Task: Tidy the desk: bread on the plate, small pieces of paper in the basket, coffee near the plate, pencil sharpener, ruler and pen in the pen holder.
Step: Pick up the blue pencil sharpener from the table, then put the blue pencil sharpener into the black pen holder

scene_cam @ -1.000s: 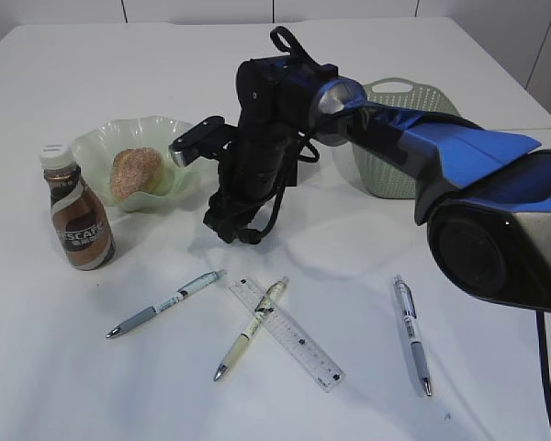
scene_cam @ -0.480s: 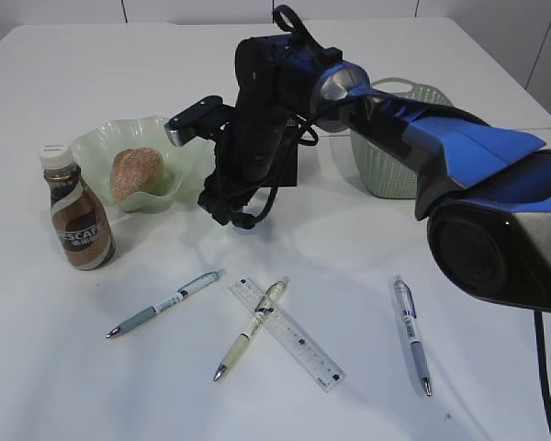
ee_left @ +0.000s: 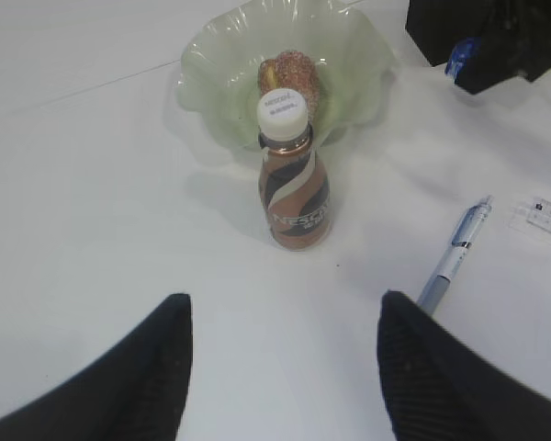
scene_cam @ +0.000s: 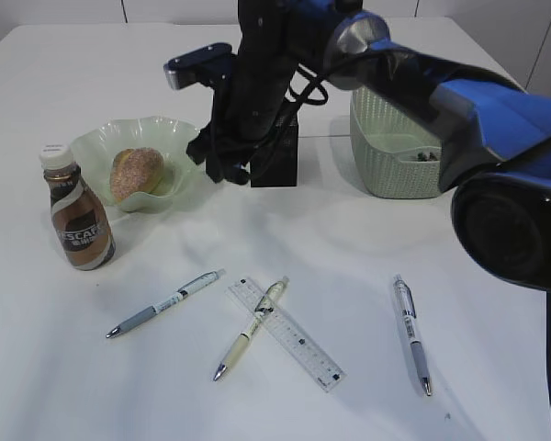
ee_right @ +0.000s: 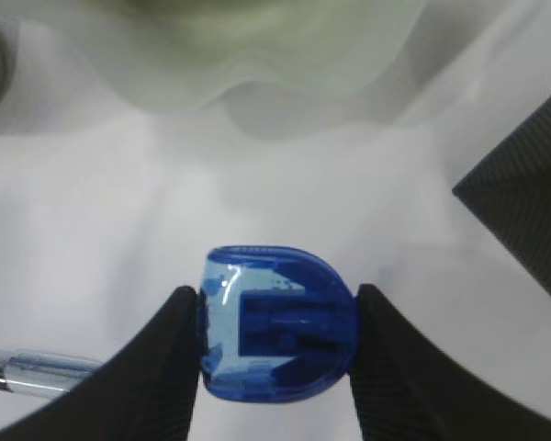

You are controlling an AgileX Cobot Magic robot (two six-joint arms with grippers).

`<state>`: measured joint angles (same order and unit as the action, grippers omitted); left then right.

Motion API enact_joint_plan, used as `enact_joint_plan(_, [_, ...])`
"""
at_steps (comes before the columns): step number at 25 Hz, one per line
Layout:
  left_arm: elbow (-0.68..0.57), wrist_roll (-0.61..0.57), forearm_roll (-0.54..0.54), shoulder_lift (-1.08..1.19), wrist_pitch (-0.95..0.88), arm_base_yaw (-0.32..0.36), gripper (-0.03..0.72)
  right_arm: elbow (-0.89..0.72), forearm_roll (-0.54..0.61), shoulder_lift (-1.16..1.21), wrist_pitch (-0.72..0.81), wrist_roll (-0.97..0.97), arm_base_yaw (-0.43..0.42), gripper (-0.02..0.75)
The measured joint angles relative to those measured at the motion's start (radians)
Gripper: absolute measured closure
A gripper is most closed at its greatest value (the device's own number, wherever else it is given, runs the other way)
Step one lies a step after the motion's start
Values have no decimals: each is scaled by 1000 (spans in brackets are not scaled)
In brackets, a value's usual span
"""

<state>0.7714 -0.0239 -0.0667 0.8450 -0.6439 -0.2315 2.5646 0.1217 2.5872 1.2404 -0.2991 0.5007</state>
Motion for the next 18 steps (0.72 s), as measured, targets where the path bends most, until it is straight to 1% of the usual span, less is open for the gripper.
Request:
enact_joint_plan(4, [0,0,0,0,0,0,240,2,-30,-76,4,52,0,364])
enact_joint_plan(6, [0,0,0,0,0,0,240,2,-74,-128,8,112,0,364])
enact_joint_plan(8, [0,0,0,0,0,0,240,3,-92,-143,8,130,0,364])
enact_joint_plan(9, [0,0,0,0,0,0,240,8,-122,-155,10,156,0,365])
enact_joint_plan(11, [0,0,0,0,0,0,240,8,-122,-155,10,156,0,365])
enact_joint_plan(12, [0,0,0,0,0,0,240,28,-169,-157,13,191,0,365])
enact_joint_plan(18, [0,0,34,0,0,0,240,42,-289,-157,18,240,0,365])
